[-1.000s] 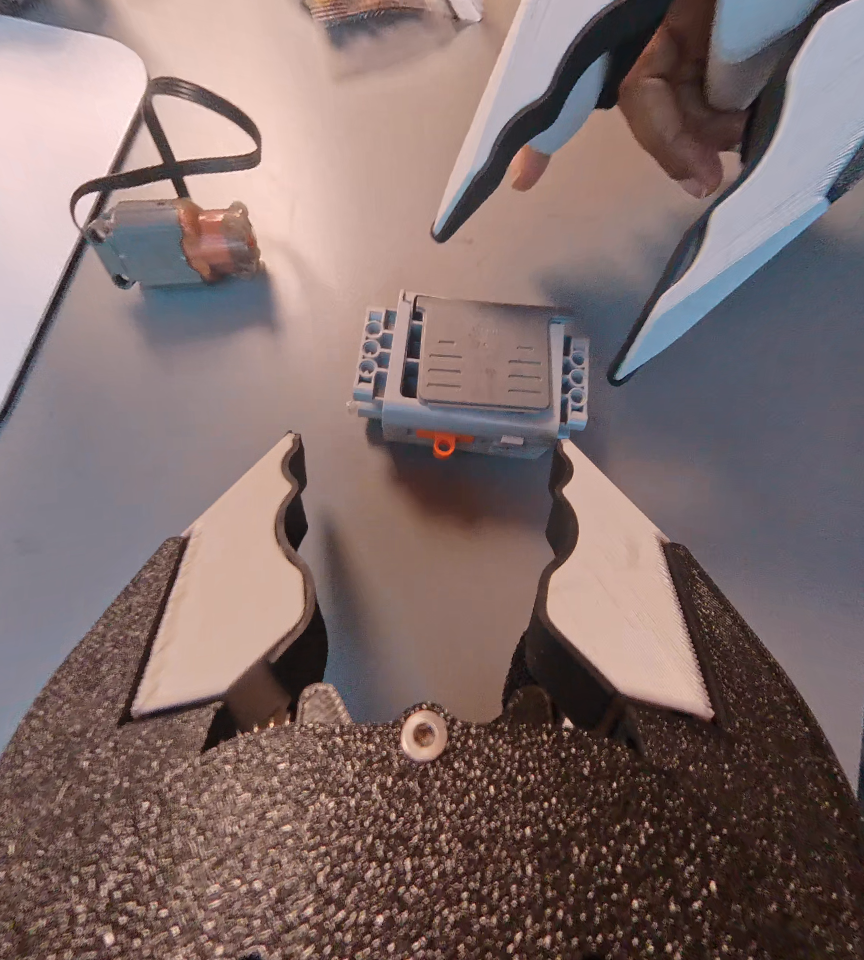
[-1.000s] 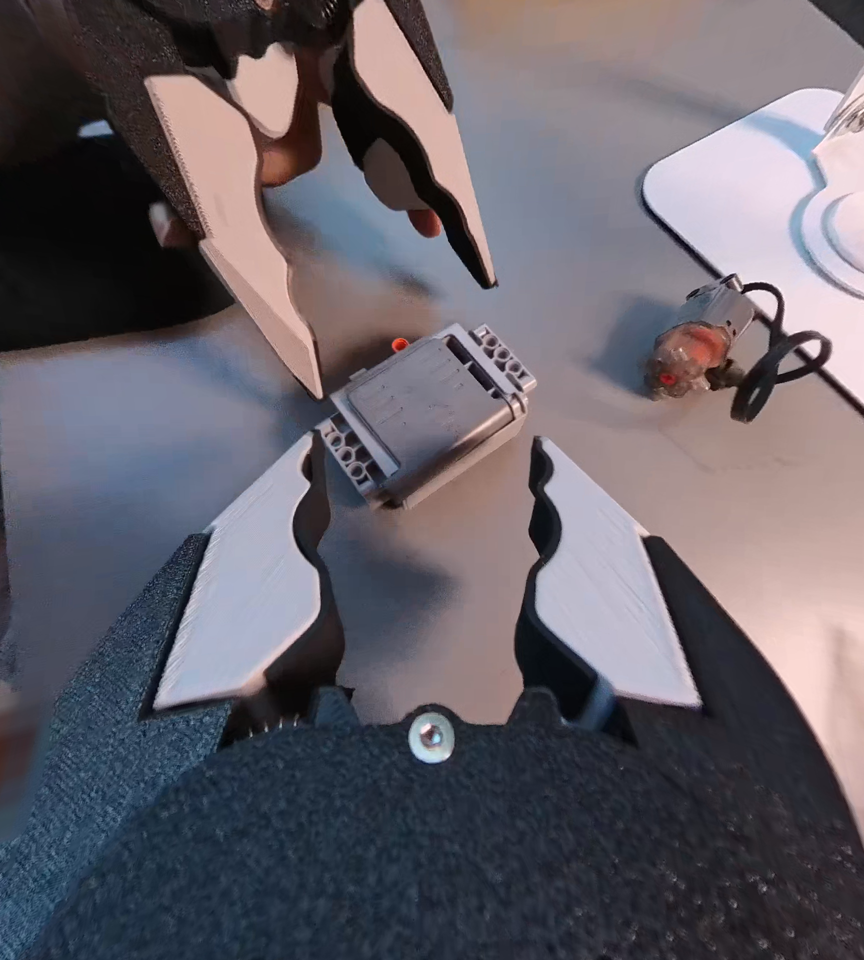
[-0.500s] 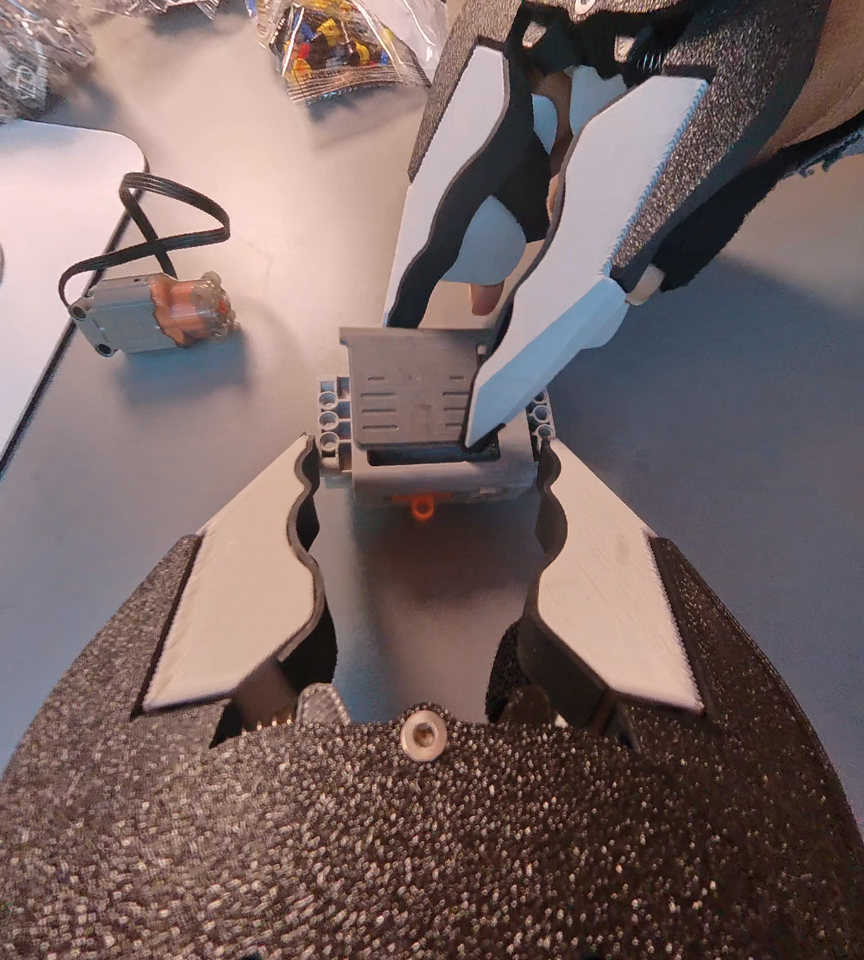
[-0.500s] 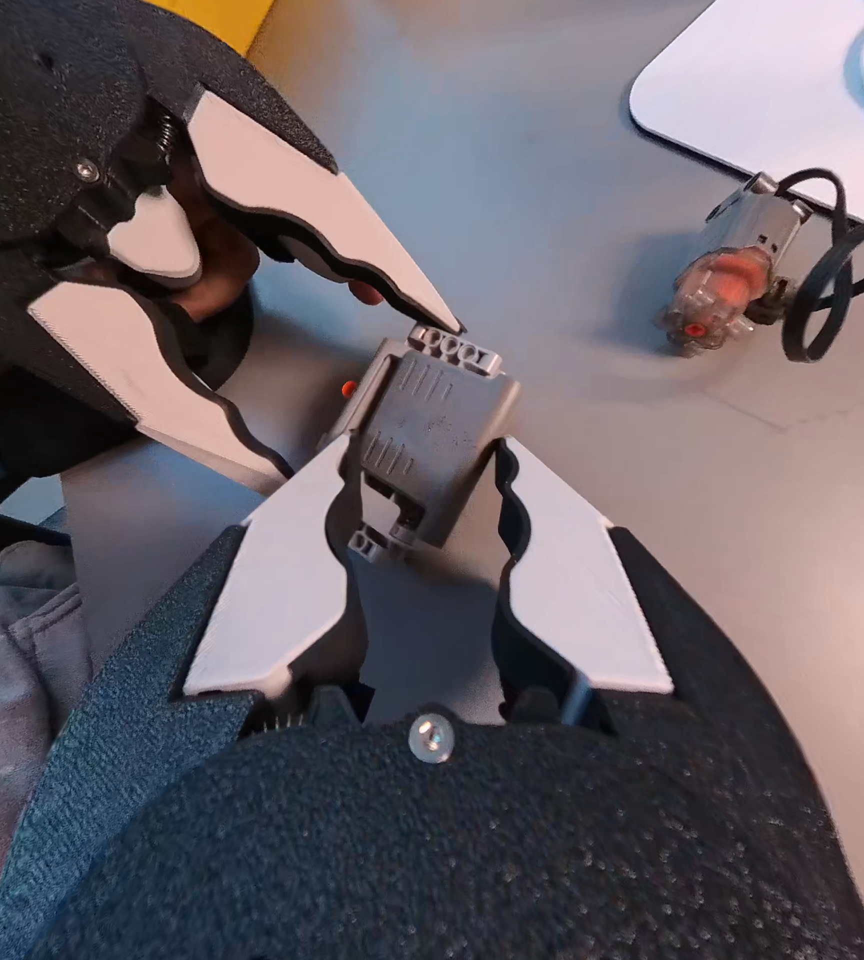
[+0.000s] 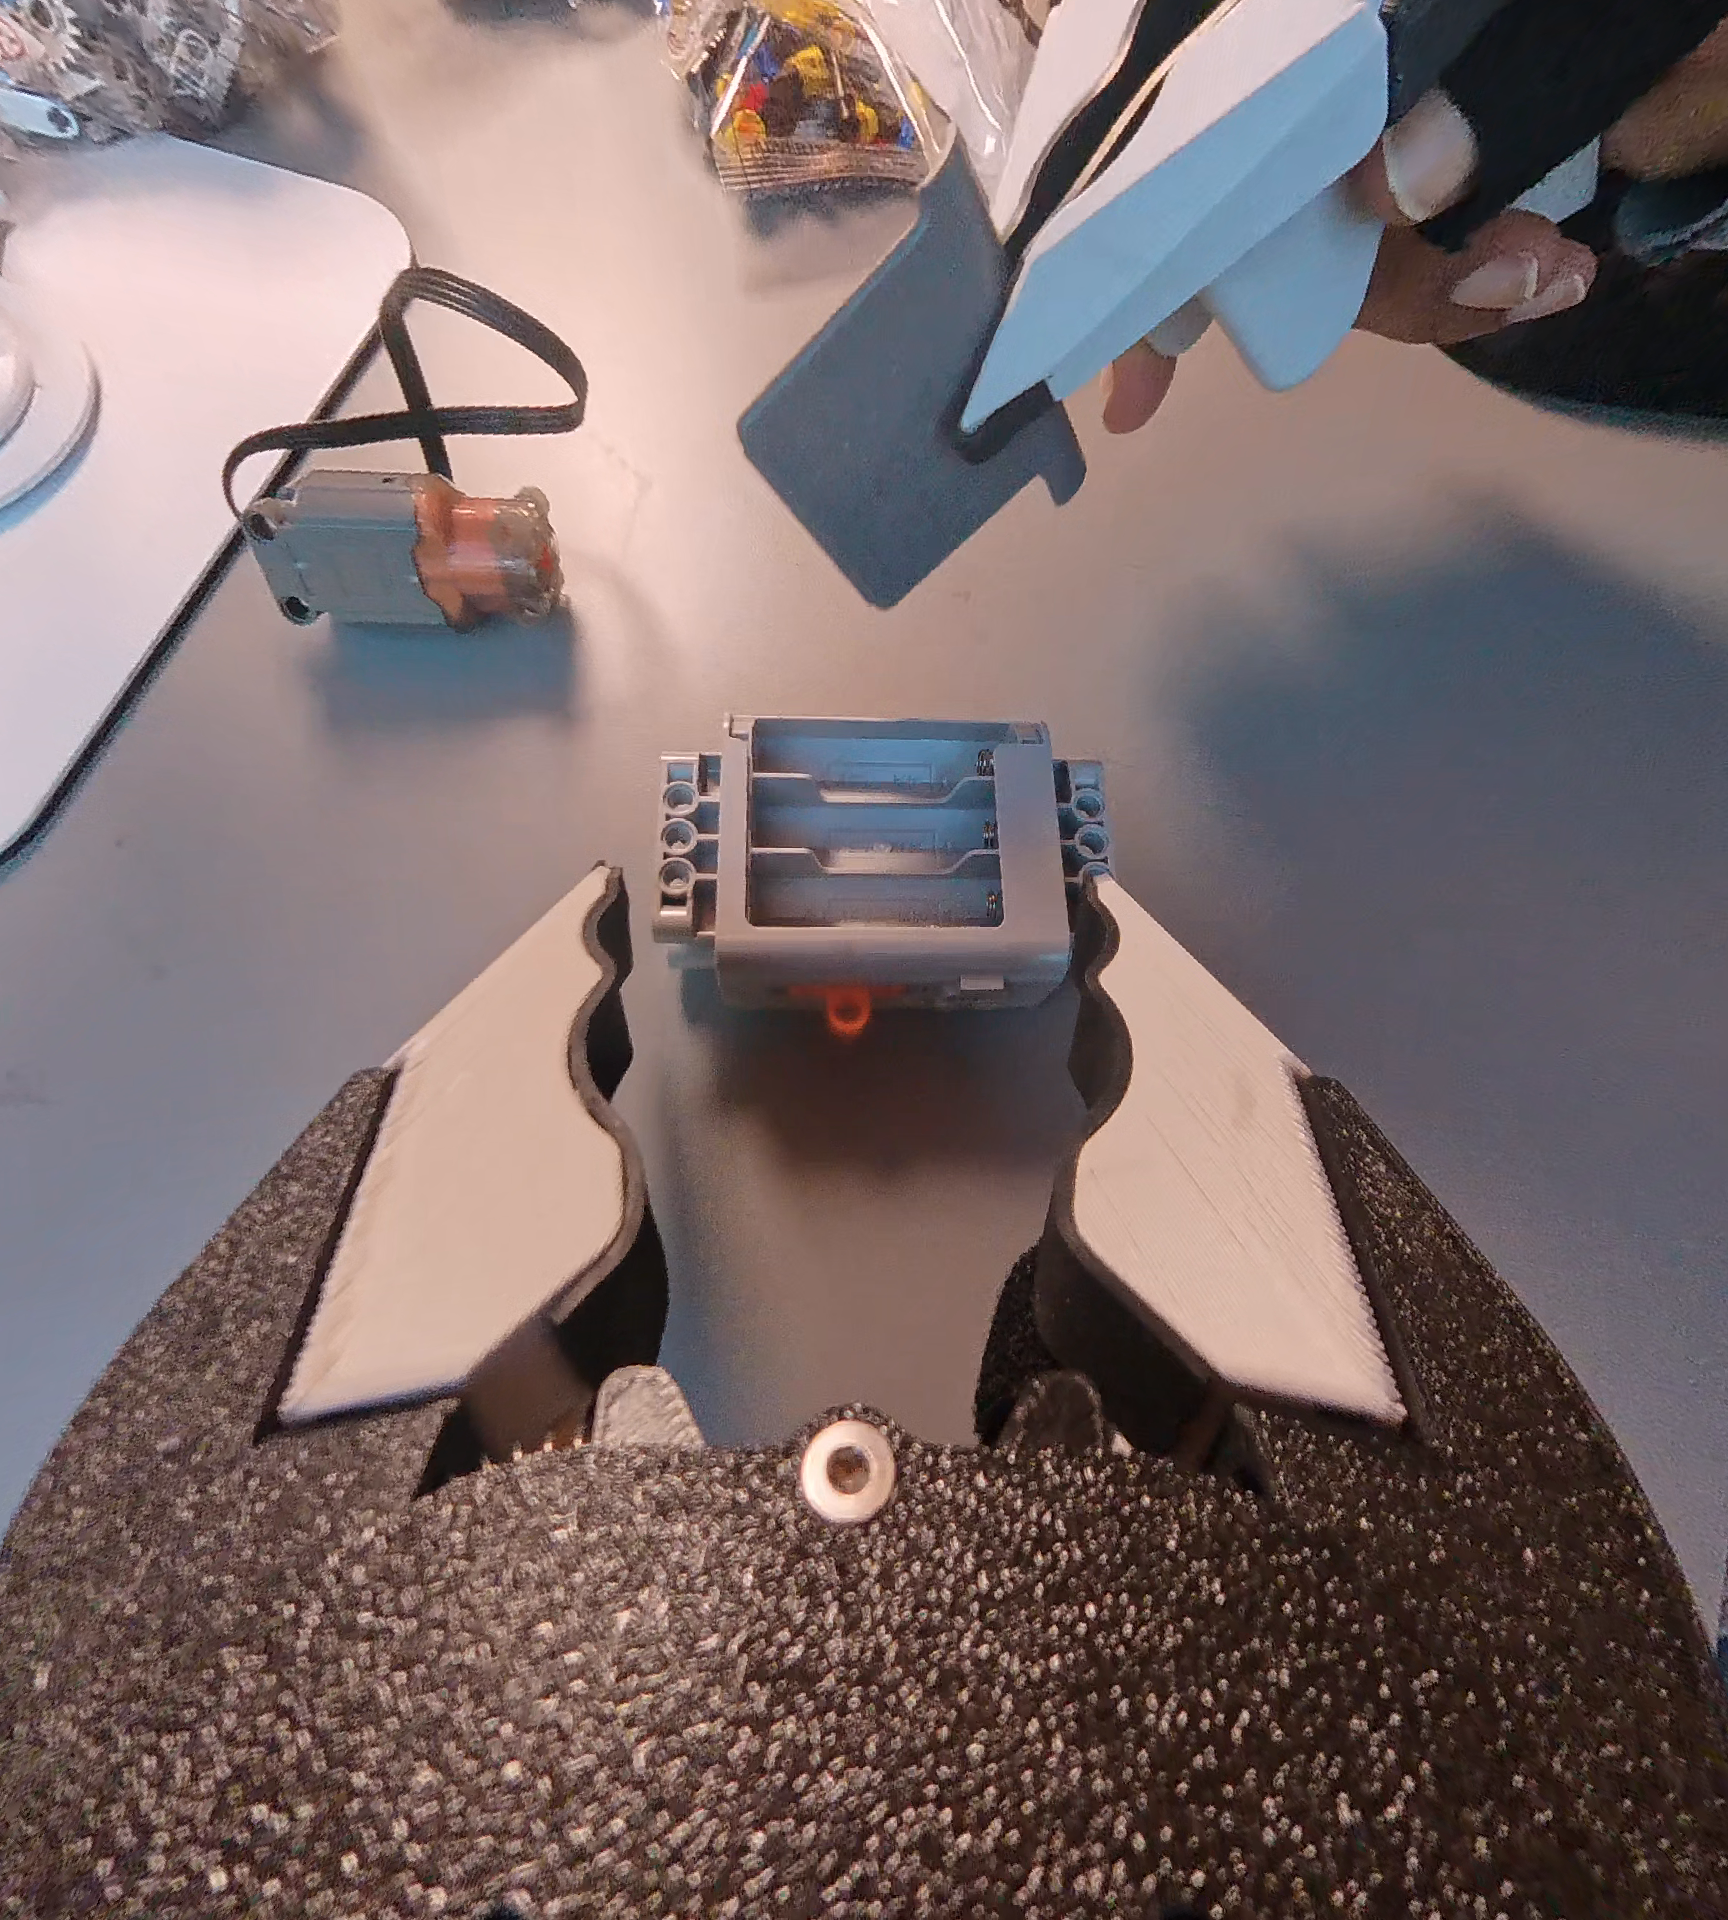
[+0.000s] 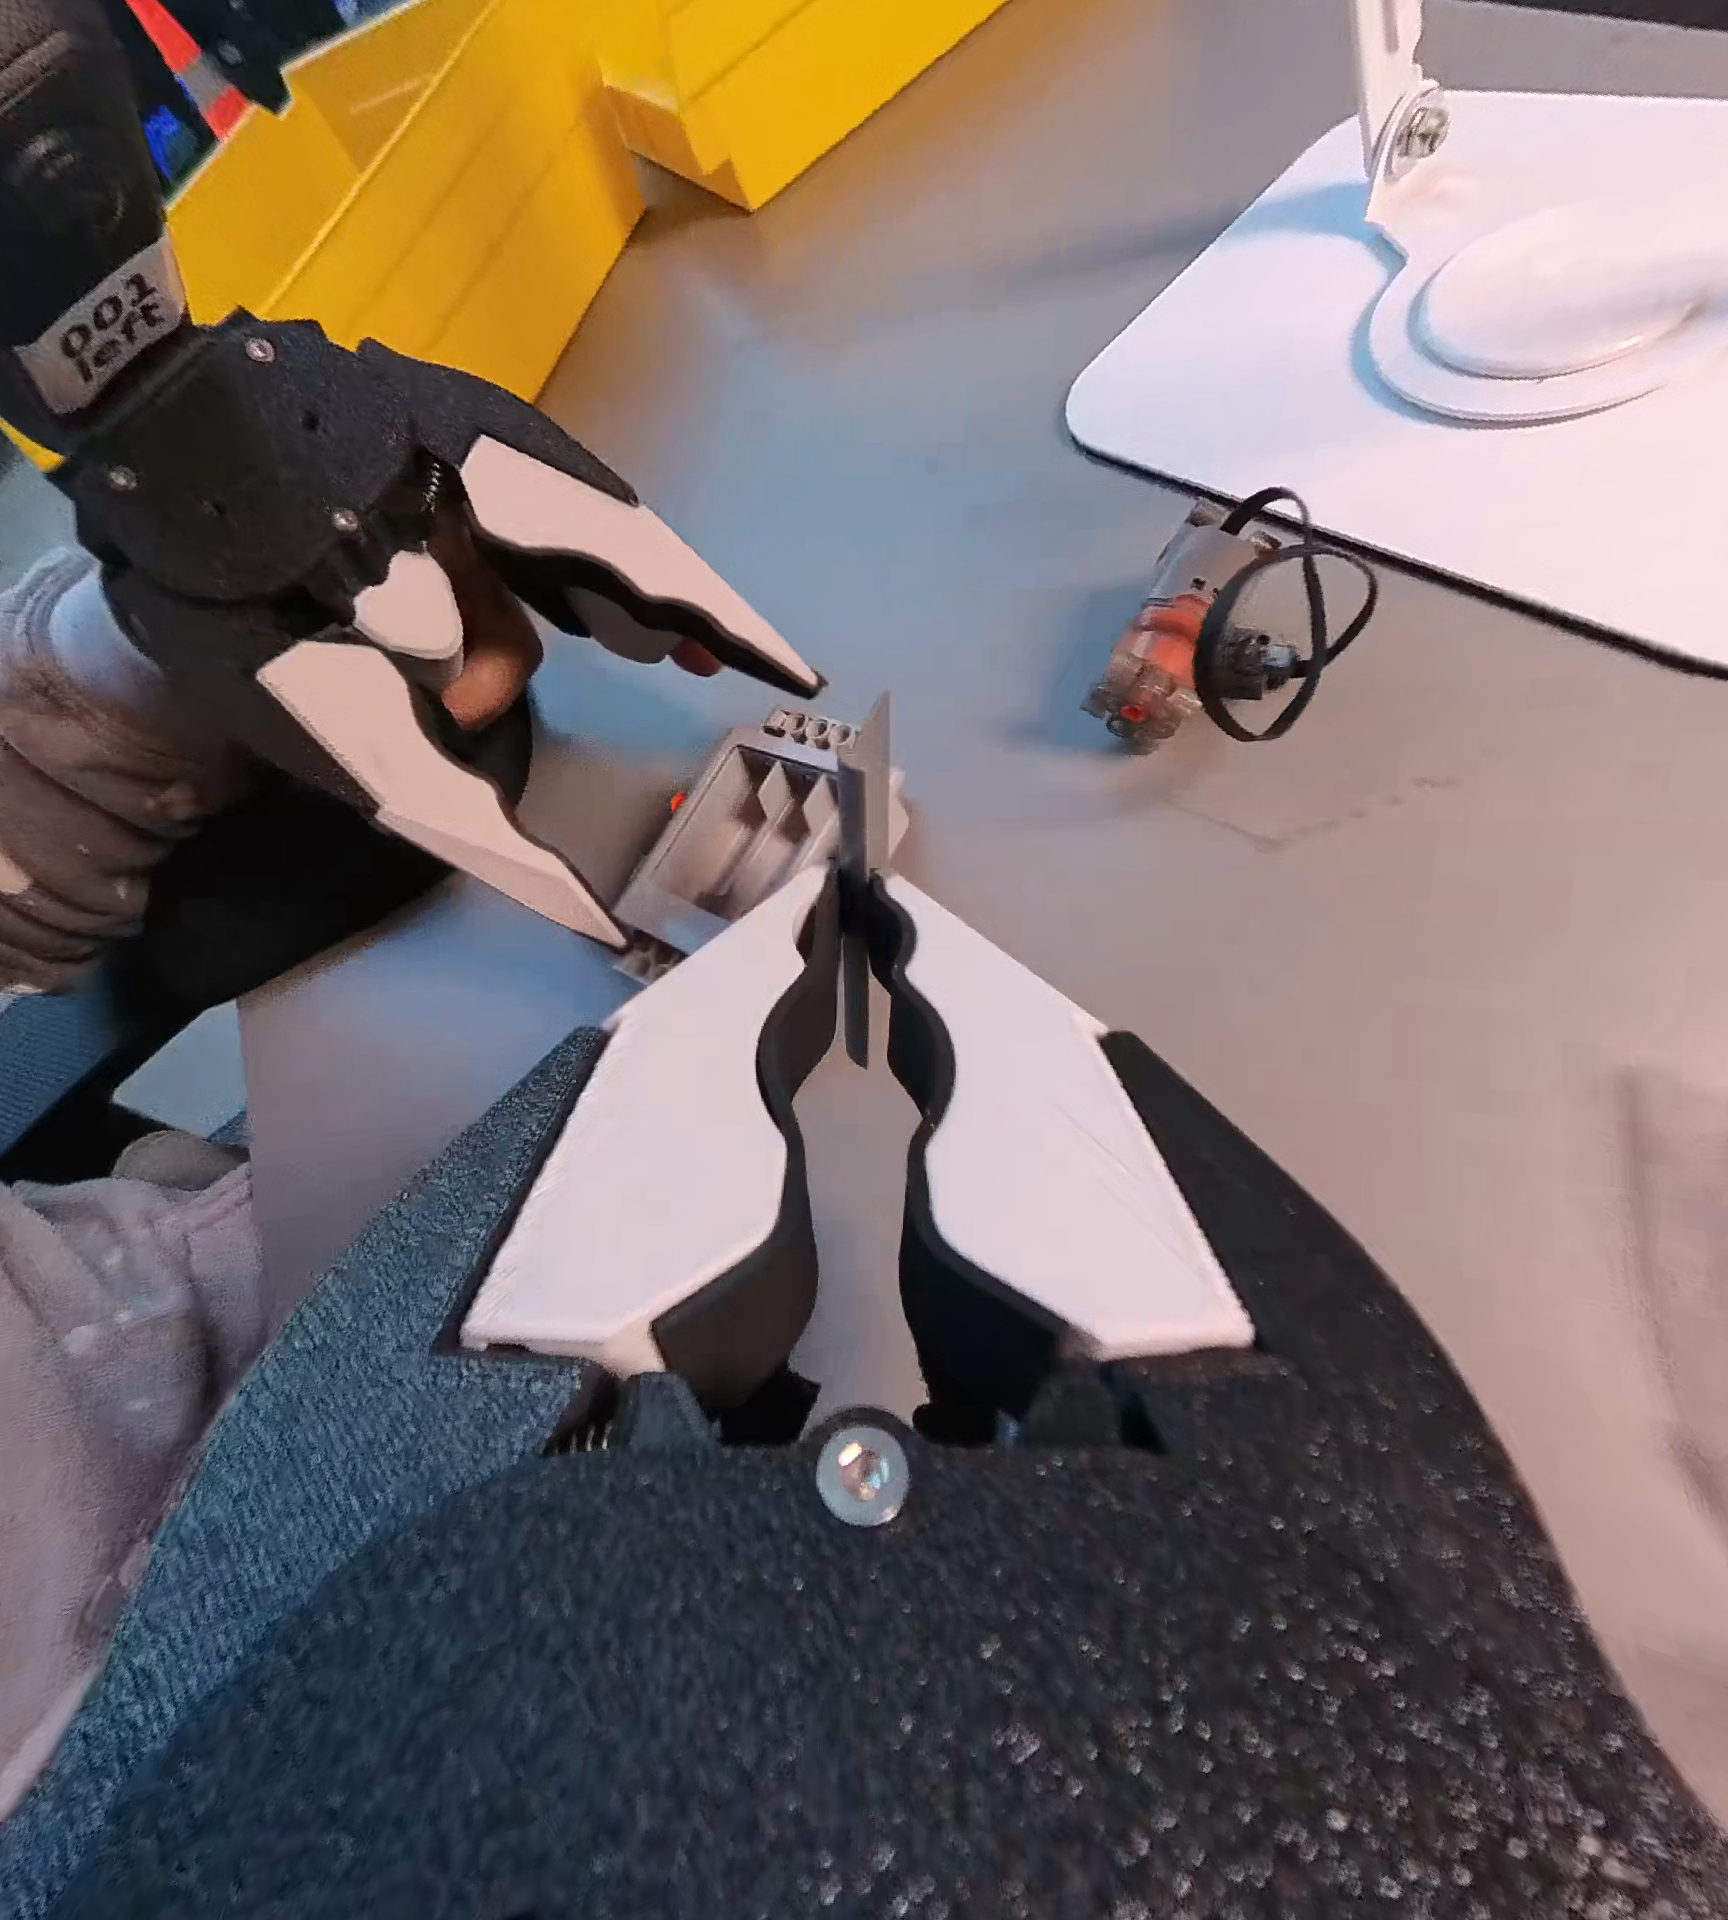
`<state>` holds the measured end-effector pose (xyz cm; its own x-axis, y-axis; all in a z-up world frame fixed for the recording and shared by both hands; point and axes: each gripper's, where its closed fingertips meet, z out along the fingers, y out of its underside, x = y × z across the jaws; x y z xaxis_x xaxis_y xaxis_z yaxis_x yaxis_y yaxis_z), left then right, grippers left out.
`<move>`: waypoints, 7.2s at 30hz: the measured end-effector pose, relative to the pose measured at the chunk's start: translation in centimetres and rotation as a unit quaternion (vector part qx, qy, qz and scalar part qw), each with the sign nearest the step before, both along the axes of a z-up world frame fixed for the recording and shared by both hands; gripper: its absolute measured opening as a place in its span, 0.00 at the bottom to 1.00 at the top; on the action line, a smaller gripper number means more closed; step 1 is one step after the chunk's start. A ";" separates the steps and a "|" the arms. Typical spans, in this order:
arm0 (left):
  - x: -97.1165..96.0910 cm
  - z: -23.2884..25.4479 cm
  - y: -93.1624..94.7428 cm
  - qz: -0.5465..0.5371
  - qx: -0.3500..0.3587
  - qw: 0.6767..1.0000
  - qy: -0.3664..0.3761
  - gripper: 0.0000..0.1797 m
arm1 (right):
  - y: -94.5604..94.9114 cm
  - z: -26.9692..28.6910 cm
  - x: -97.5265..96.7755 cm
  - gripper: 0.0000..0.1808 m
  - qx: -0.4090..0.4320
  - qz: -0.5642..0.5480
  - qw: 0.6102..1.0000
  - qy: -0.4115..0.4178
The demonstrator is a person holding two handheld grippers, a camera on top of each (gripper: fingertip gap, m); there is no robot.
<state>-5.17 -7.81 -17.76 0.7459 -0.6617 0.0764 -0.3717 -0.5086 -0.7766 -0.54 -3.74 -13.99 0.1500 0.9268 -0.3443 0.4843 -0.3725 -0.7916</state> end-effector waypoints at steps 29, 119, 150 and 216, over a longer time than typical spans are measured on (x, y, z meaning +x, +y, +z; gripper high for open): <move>-0.1 -0.4 -0.6 -0.019 -0.038 0.999 -0.023 0.43 | 0.4 -4.5 4.0 0.25 0.235 0.097 0.958 -0.135; -3.8 1.3 2.1 -0.020 0.083 0.996 0.008 0.40 | 1.1 -0.6 0.1 0.01 -0.228 0.021 0.970 0.081; 0.9 9.2 -17.1 0.244 0.247 0.921 -0.178 0.35 | -13.4 7.0 13.2 0.18 0.267 -0.138 0.941 0.156; -18.4 32.2 -7.1 0.375 0.183 0.885 -0.205 0.37 | -2.8 16.9 0.1 0.51 0.151 -0.266 0.951 -0.035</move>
<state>-23.58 -14.89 14.48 0.9450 -0.0292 0.3257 0.3156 -0.1791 -0.9318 -0.47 -6.53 2.94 0.6392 0.7677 -0.0457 0.3465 -0.3406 -0.8740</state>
